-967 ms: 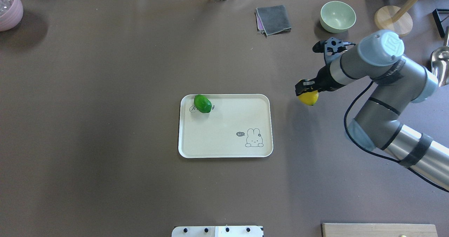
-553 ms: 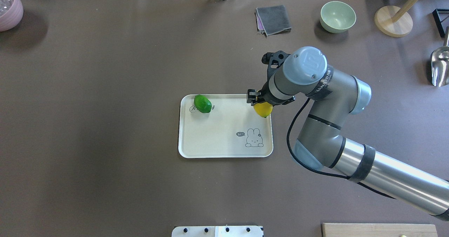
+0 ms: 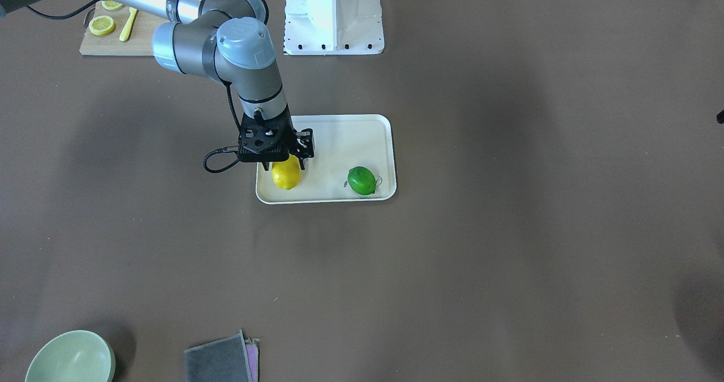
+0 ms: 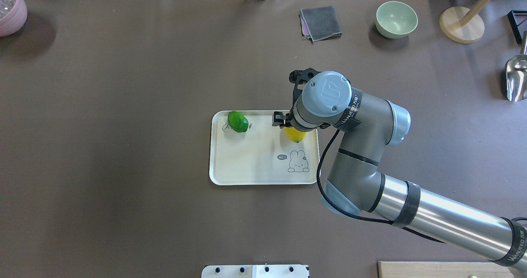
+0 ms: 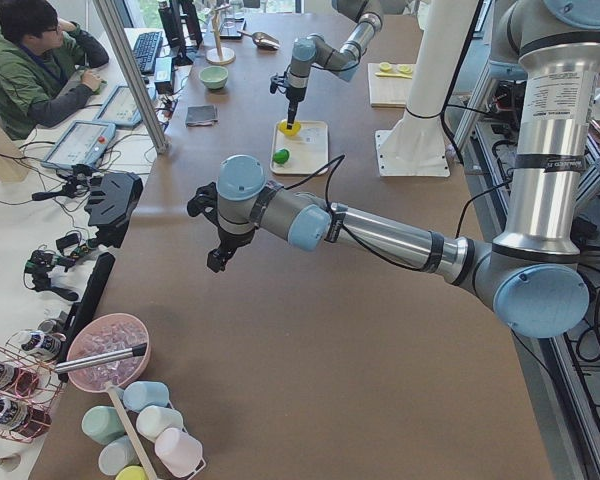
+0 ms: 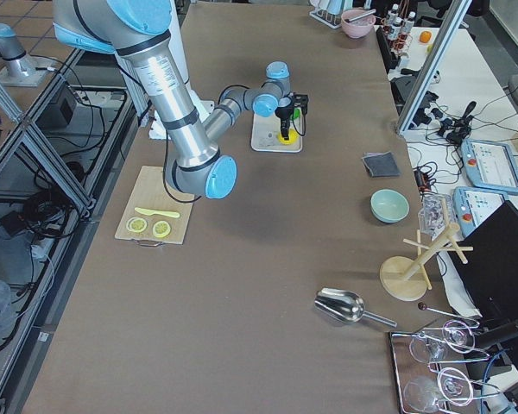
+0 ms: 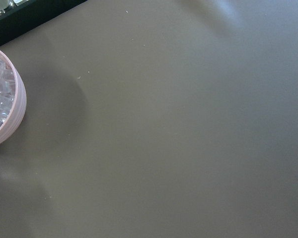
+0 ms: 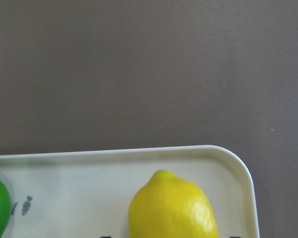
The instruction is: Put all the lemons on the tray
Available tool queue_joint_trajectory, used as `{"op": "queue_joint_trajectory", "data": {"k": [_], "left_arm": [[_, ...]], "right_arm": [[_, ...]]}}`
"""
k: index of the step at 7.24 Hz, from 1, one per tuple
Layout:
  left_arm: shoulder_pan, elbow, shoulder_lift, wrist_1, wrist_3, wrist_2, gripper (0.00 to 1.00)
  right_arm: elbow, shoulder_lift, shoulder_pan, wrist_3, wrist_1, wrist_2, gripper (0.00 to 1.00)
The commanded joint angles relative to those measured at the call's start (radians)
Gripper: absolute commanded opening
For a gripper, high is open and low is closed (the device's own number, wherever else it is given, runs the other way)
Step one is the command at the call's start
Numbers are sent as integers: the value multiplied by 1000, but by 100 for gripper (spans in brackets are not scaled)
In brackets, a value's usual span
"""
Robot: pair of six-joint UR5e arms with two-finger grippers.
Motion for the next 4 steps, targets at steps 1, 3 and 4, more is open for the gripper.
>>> {"op": "queue_joint_trajectory", "data": {"k": [1,3,4], "left_arm": [[0,2,0,0,0,0,98],[-2,5,3,0,2,1,98],[-2,2,20,1,3,3,99]], "right_arm": [[11,2,46,-64,-3,21,100],[28,-11,182,-235,-61,183,100],[35,-36,270,-393,-98,287,100]]}}
